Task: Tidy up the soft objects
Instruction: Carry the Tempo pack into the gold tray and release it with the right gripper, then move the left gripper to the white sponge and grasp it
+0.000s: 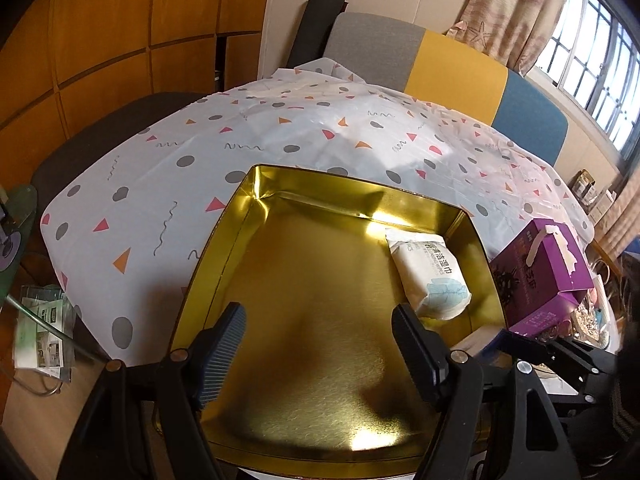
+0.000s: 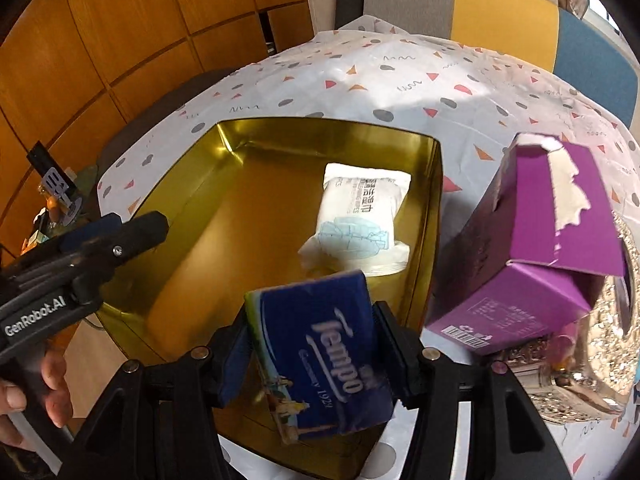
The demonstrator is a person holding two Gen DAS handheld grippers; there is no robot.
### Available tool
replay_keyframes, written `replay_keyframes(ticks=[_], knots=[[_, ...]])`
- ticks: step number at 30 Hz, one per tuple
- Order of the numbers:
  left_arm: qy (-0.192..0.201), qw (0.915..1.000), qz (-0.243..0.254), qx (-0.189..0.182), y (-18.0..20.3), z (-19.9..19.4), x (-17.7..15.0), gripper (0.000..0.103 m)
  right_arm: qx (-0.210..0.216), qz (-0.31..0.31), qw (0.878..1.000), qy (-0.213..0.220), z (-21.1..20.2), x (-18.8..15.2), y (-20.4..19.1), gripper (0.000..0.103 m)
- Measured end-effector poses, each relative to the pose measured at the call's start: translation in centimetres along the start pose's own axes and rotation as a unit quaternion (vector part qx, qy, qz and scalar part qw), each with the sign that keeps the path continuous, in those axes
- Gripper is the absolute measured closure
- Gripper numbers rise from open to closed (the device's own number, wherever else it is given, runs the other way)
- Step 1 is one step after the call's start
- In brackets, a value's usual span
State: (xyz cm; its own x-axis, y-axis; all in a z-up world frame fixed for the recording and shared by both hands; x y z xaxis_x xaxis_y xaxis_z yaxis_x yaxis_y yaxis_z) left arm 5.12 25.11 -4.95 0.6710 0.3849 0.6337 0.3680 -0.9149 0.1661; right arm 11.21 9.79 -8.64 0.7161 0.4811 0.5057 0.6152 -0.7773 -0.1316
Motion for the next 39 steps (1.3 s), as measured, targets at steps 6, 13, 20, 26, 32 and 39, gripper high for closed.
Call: replay_keyframes(ticks=[6,13,20,26,32,39], knots=[[-0.001,1.0000,0.004,0.000,0.4,-0.1,-0.2,0.027,-0.009,-0.004,1.000,0.005,0.2,-0.2,0.0,0.035],[-0.004,0.9999,0.013,0.001,1.1,-0.1,-0.4,0.026,-0.015,0.001,1.000,0.026,-1.2,-0.2,0.1,0.034],[-0.004,0.9998,0.021,0.001,1.7,-0.3,-0.1,0.020,-0.027,-0.018,0.997,0.074,-4.6,-0.5,-0.3,0.034],[0.005,0.9991,0.041,-0.003,2.8,-0.9,0.3,0.011,-0.041,-0.030,0.990,0.134,-9.1,-1.0,0.5,0.031],[0.035,0.9945,0.092,-0.035,5.7,-2.9,1.6,0.002,-0.058,0.021,0.981,0.186,-14.4,-2.0,5.2,0.030],[0.066,0.9652,0.228,-0.109,12.9,-6.1,3.1,0.000,-0.115,0.142,0.963,0.201,-18.9,-5.4,15.7,0.024]])
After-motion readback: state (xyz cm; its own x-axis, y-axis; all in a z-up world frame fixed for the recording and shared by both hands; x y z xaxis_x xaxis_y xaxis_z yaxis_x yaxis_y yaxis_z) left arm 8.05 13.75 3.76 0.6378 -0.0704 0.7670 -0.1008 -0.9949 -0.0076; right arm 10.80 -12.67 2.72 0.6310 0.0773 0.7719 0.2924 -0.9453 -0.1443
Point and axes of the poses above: each gripper's, at about its wrist camera, not at the fingertips, and z roughly the way its jaws point, y to its right, x to its top, the point moved 4 cm from there along z, roughly the way its jaws point, and after that the axes turned 1 degree about z, right-handed, at the moved point
